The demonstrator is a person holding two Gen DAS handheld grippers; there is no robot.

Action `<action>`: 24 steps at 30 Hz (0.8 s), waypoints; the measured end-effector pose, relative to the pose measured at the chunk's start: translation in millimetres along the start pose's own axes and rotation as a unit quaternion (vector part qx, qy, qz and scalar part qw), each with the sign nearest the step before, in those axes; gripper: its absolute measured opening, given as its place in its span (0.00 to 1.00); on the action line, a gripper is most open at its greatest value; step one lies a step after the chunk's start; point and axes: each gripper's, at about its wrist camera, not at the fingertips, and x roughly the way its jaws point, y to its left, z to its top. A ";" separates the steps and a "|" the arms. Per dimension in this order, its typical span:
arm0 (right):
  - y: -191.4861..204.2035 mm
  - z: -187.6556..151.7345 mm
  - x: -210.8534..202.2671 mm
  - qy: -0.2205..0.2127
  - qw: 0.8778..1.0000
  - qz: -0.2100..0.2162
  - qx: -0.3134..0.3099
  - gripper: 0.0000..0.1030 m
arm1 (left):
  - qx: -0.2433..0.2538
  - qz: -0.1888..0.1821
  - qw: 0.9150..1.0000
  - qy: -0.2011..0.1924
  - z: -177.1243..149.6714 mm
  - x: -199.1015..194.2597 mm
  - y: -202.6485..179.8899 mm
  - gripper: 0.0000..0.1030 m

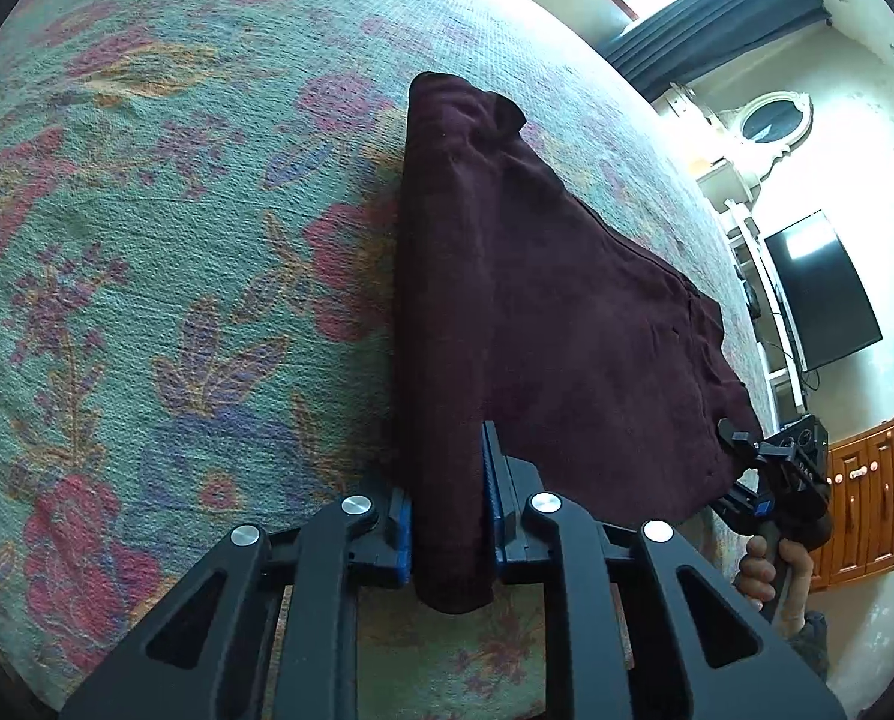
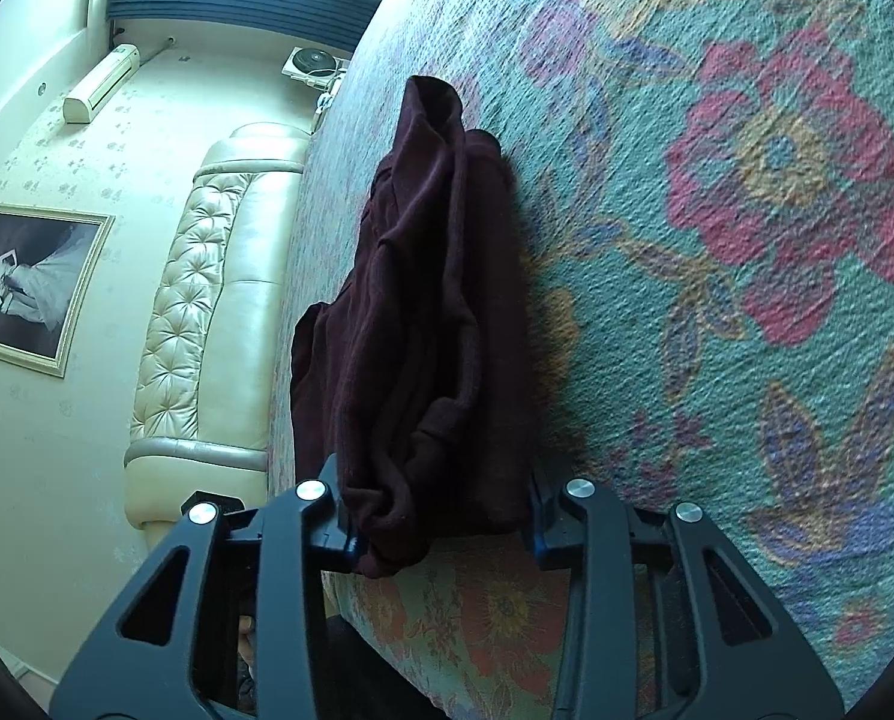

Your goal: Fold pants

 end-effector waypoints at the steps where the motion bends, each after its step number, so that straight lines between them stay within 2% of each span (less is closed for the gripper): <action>1: 0.7 -0.7 -1.2 0.001 1.000 -0.001 -0.001 0.36 | -0.001 0.001 1.000 0.000 -0.7 -1.1 -0.7 0.18; 11: -0.8 -20.9 -11.8 0.016 1.000 -0.003 -0.003 0.35 | 0.006 0.000 1.000 0.012 -23.2 -13.6 2.5 0.18; 15: -6.2 -20.6 -10.2 0.012 1.000 0.000 0.011 0.36 | 0.009 0.001 1.000 0.013 -16.7 -8.6 -0.5 0.19; 18: -6.9 -20.3 -9.5 0.012 1.000 0.000 0.009 0.39 | 0.018 0.014 1.000 0.013 -14.4 -4.4 -2.4 0.30; 23: -9.7 -21.3 -9.8 0.004 1.000 0.014 0.018 0.44 | 0.017 -0.005 1.000 0.004 -12.4 -0.5 -1.4 0.40; 24: -11.5 -21.0 -11.1 0.003 1.000 0.017 0.018 0.45 | 0.016 -0.022 1.000 0.000 -12.8 -0.1 0.6 0.50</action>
